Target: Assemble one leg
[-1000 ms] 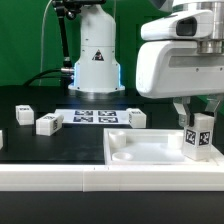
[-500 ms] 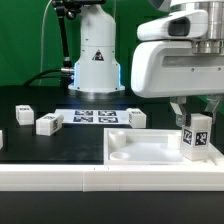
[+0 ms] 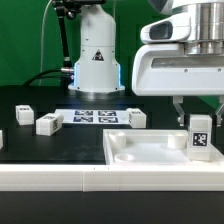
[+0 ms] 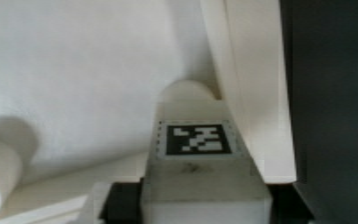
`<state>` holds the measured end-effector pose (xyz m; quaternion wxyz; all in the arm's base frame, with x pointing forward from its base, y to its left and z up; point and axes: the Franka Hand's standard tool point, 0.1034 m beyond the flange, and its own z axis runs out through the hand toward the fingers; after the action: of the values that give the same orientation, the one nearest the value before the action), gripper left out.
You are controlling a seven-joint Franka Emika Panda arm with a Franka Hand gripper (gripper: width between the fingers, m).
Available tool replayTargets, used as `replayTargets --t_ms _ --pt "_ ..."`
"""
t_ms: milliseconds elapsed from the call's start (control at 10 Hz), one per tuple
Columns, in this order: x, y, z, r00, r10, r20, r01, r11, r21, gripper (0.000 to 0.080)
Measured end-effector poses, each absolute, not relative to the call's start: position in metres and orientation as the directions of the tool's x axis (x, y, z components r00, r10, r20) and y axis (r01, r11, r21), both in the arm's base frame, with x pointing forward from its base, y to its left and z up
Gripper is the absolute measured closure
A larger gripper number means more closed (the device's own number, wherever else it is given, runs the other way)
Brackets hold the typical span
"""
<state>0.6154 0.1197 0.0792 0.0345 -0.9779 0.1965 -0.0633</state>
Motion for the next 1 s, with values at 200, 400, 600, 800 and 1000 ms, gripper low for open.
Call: replayTargets --t_ms 200,400,600,800,1000 --pt "0.6148 0.1206 0.079 0.8 -0.594 0.084 -0.584 -0.803 -0.115 0.0508" --pt "0.6147 0.1211 0.0789 0.718 -0.693 0.069 -0.683 -0.719 -0.125 0.0508" --pt "0.6148 0.1207 0.079 0.649 -0.759 0.053 -0.749 -0.649 -0.134 0.0508" --pt "0.6149 0.1206 0.079 0.66 -0.749 0.055 -0.738 -0.661 -0.133 0.0508" --pt "0.6148 0.1206 0.0789 0.677 -0.734 0.058 -0.724 -0.677 -0.132 0.0314"
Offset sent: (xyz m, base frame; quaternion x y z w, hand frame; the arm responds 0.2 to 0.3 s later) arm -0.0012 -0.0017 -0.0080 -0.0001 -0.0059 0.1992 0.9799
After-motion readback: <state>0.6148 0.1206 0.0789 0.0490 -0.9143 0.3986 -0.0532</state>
